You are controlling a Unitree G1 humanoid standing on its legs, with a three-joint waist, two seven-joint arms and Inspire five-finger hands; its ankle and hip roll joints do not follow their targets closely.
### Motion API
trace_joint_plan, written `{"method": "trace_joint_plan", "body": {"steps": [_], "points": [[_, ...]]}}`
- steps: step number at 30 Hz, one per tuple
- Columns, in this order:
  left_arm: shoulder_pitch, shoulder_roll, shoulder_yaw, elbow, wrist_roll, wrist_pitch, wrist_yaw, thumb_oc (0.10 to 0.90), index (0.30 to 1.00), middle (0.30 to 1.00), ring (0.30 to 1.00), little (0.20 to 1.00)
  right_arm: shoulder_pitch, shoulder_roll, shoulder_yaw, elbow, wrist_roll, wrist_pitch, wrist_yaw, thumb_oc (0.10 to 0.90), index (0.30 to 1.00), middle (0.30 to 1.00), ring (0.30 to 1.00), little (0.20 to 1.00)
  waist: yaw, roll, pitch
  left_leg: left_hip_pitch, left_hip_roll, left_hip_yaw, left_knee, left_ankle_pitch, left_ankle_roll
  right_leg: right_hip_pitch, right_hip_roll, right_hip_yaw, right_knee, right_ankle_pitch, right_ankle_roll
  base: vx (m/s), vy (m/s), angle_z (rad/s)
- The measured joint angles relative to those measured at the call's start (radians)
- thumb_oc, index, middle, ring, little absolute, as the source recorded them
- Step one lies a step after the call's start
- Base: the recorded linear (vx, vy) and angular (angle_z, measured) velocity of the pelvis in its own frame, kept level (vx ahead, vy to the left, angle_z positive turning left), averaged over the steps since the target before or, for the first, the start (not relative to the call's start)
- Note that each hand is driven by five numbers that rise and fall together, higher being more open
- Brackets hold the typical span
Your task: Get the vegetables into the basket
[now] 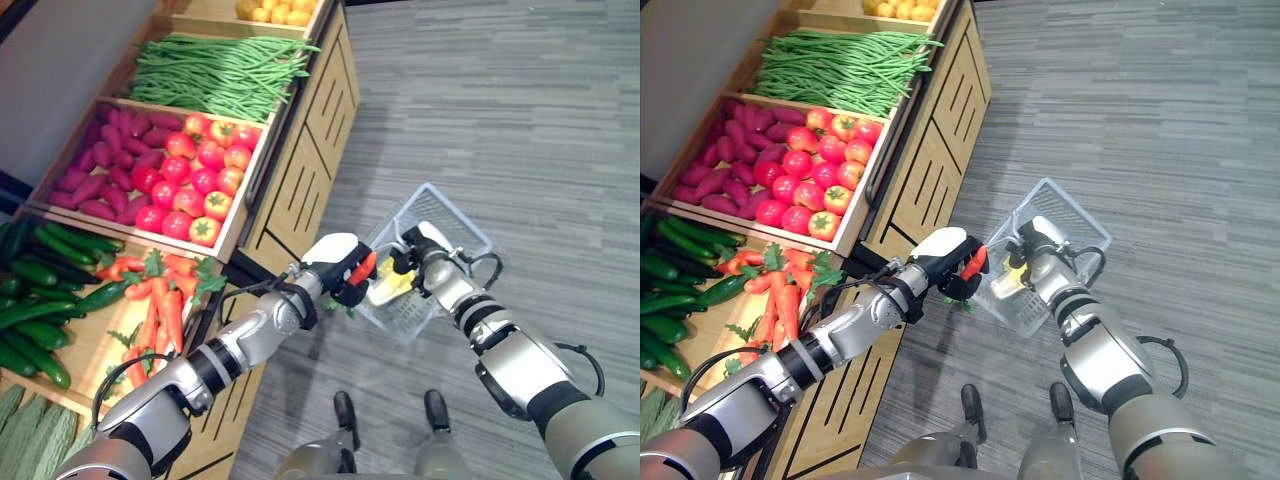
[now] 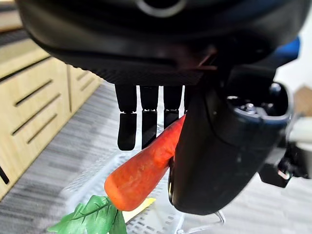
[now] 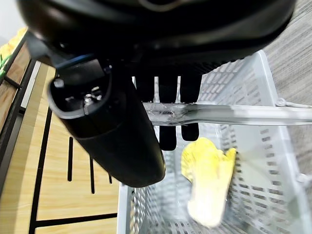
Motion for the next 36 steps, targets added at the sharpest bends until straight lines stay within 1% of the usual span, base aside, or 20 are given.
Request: {"method": "trace_joint_plan", "body": {"steps": [5, 9, 13, 16, 19, 20, 23, 28, 30, 32, 33, 34, 35, 36], "points": [[-0.024, -0.074, -0.020, 0.068, 0.026, 0.005, 0.009, 0.400, 0.300, 0.300, 0.300, 0.300, 0.002, 0.014, 0.020, -0.033, -0.018, 0.002, -0.010, 0.400, 0.300, 0.300, 0.300, 0.300, -0.008, 0.013, 0.004, -0.005, -0.010, 0.016, 0.000, 0.017, 0.009, -0.011, -0.012, 0.013, 0.000, 0.000, 0.000, -0.01, -0.027, -0.08], [-0.028, -0.114, -0.021, 0.121, 0.026, 0.014, 0.046, 0.400, 0.300, 0.300, 0.300, 0.300, 0.002, 0.010, 0.031, -0.050, -0.035, 0.003, -0.042, 0.400, 0.300, 0.300, 0.300, 0.300, -0.013, 0.038, 0.005, -0.005, -0.011, 0.027, 0.000, 0.025, 0.011, -0.017, -0.013, 0.017, 0.000, 0.000, 0.000, -0.01, -0.031, -0.08], [-0.034, -0.121, -0.020, 0.127, 0.026, 0.020, 0.046, 0.400, 0.300, 0.300, 0.300, 0.300, 0.001, 0.008, 0.032, -0.051, -0.035, 0.003, -0.056, 0.400, 0.300, 0.300, 0.300, 0.300, -0.012, 0.052, 0.004, -0.006, -0.011, 0.045, 0.000, 0.037, 0.011, -0.024, -0.013, 0.023, 0.000, 0.000, 0.000, 0.00, -0.014, -0.08], [-0.041, -0.121, -0.015, 0.123, 0.025, 0.022, 0.047, 0.400, 0.300, 0.300, 0.300, 0.300, 0.001, -0.001, 0.036, -0.074, -0.035, 0.005, -0.063, 0.400, 0.300, 0.300, 0.300, 0.300, -0.014, 0.052, 0.004, -0.011, -0.011, 0.047, 0.000, 0.049, 0.012, -0.029, -0.014, 0.023, 0.001, 0.000, 0.000, 0.01, -0.002, -0.02], [-0.053, -0.107, 0.002, 0.085, 0.021, 0.032, 0.047, 0.400, 0.300, 0.300, 0.300, 0.300, 0.001, -0.041, 0.046, -0.163, -0.035, 0.018, -0.069, 0.400, 0.300, 0.300, 0.300, 0.300, -0.017, 0.052, 0.004, -0.022, -0.011, 0.049, 0.000, 0.056, 0.011, -0.039, -0.013, 0.024, 0.001, 0.000, 0.000, 0.00, -0.003, -0.01], [-0.065, -0.106, 0.016, 0.077, 0.020, 0.033, 0.051, 0.400, 0.300, 0.300, 0.300, 0.300, 0.000, -0.059, 0.038, -0.204, -0.036, 0.024, -0.087, 0.400, 0.300, 0.300, 0.300, 0.300, -0.019, 0.052, 0.004, -0.023, -0.010, 0.051, 0.000, 0.056, 0.011, -0.041, -0.012, 0.026, 0.001, 0.000, 0.000, 0.00, -0.009, -0.04], [-0.072, -0.099, 0.043, 0.042, 0.018, 0.035, 0.070, 0.400, 0.300, 0.300, 0.300, 0.300, 0.001, -0.103, 0.023, -0.308, -0.035, 0.034, -0.098, 0.400, 0.300, 0.300, 0.300, 0.300, -0.032, 0.050, 0.005, -0.029, -0.010, 0.054, 0.000, 0.056, 0.011, -0.051, -0.012, 0.026, 0.006, 0.000, 0.000, 0.00, -0.002, -0.01], [-0.078, -0.076, 0.069, -0.004, 0.018, 0.034, 0.073, 0.400, 0.300, 0.300, 0.300, 0.300, 0.005, -0.145, 0.004, -0.413, -0.035, 0.043, -0.099, 0.400, 0.300, 0.300, 0.300, 0.300, -0.044, 0.047, 0.007, -0.028, -0.011, 0.057, 0.000, 0.056, 0.011, -0.053, -0.011, 0.020, 0.009, 0.000, 0.000, 0.00, 0.001, -0.01], [-0.078, -0.058, 0.082, -0.036, 0.003, 0.038, 0.070, 0.400, 0.300, 0.300, 0.300, 0.300, 0.004, -0.145, -0.020, -0.443, -0.053, 0.043, -0.101, 0.400, 0.300, 0.300, 0.300, 0.300, -0.043, 0.033, 0.018, -0.034, -0.012, 0.057, 0.015, 0.056, 0.011, -0.052, -0.013, 0.017, 0.009, 0.001, -0.002, -0.01, 0.013, 0.02], [-0.080, -0.033, 0.103, -0.073, -0.003, 0.037, 0.069, 0.400, 0.300, 0.300, 0.300, 0.300, -0.010, -0.134, -0.046, -0.453, -0.065, 0.043, -0.104, 0.400, 0.300, 0.300, 0.300, 0.300, -0.047, -0.008, 0.049, -0.078, -0.026, 0.059, 0.091, 0.053, 0.008, -0.047, -0.038, 0.014, 0.010, 0.012, -0.017, -0.02, 0.017, 0.17], [-0.081, -0.029, 0.106, -0.081, -0.010, 0.034, 0.069, 0.400, 0.300, 0.300, 0.300, 0.300, -0.017, -0.136, -0.048, -0.453, -0.067, 0.043, -0.103, 0.400, 0.300, 0.300, 0.300, 0.300, -0.047, -0.016, 0.055, -0.082, -0.038, 0.060, 0.066, 0.056, 0.006, -0.045, -0.045, 0.012, 0.010, 0.013, -0.018, -0.02, 0.021, 0.16], [-0.086, -0.027, 0.106, -0.084, -0.019, 0.033, 0.065, 0.400, 0.300, 0.300, 0.300, 0.300, -0.026, -0.139, -0.051, -0.453, -0.076, 0.045, -0.103, 0.400, 0.300, 0.300, 0.300, 0.300, -0.045, -0.008, 0.056, -0.058, -0.035, 0.059, -0.008, 0.134, 0.015, -0.047, -0.036, 0.006, 0.010, 0.012, -0.018, -0.03, 0.027, 0.08], [-0.092, -0.024, 0.106, -0.084, -0.020, 0.034, 0.063, 0.400, 0.300, 0.300, 0.300, 0.300, -0.039, -0.140, -0.063, -0.447, -0.077, 0.048, -0.102, 0.400, 0.300, 0.300, 0.300, 0.300, -0.037, -0.016, 0.068, -0.057, -0.028, 0.043, -0.005, 0.130, 0.016, -0.069, -0.029, -0.007, 0.056, 0.008, -0.018, -0.04, 0.033, -0.08], [-0.093, -0.022, 0.105, -0.083, -0.026, 0.035, 0.062, 0.400, 0.300, 0.300, 0.300, 0.300, -0.051, -0.148, -0.068, -0.438, -0.078, 0.050, -0.102, 0.400, 0.300, 0.300, 0.300, 0.300, -0.027, -0.002, 0.080, -0.053, -0.012, 0.035, -0.004, 0.137, 0.025, -0.148, -0.014, -0.007, 0.174, -0.045, -0.009, -0.04, 0.021, -0.10]]}}
